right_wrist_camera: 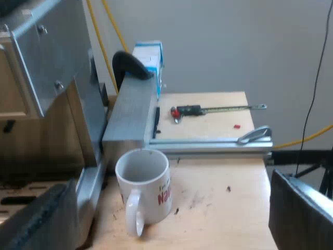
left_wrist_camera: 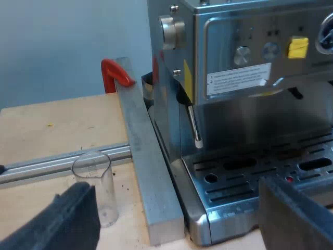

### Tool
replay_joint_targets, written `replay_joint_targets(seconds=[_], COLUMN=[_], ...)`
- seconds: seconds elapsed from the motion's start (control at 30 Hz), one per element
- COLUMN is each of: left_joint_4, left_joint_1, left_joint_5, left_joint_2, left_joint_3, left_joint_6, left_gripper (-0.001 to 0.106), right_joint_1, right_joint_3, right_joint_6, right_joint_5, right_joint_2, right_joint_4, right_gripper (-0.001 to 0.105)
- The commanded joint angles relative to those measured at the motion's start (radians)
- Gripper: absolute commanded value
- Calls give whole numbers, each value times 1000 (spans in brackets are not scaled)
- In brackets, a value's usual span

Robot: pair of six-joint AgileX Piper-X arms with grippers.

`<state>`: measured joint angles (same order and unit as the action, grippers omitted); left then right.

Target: Grind coffee beans and then tamp

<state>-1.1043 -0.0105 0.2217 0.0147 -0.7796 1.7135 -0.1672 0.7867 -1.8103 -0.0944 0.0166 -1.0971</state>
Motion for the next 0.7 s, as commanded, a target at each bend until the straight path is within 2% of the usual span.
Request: replay_joint_targets(seconds=[0.03,0.27,0.4,0.57,0.7], left_joint_4=[120,131,130,139,142], left_joint_1=[1,1,1,1,1], left_joint_5=[-8,-8,-8,-8,-7], left_joint_2=[138,138,138,136,136], left_joint_3=[93,205,242,293,294], left_joint_6=[13,13,13,13,13], left_gripper=[66,66,66,66,66], right_joint_1=[1,1,1,1,1], right_joint_3=[-59,-191,-239,-265,-272], right_joint_6=[-8,-8,-8,-11,-8], right_joint_5=[10,10,40,56,54], right_joint_2=[34,33,33,33,33], right_joint_4=[24,24,24,84,93], right_gripper=[75,75,75,75,75])
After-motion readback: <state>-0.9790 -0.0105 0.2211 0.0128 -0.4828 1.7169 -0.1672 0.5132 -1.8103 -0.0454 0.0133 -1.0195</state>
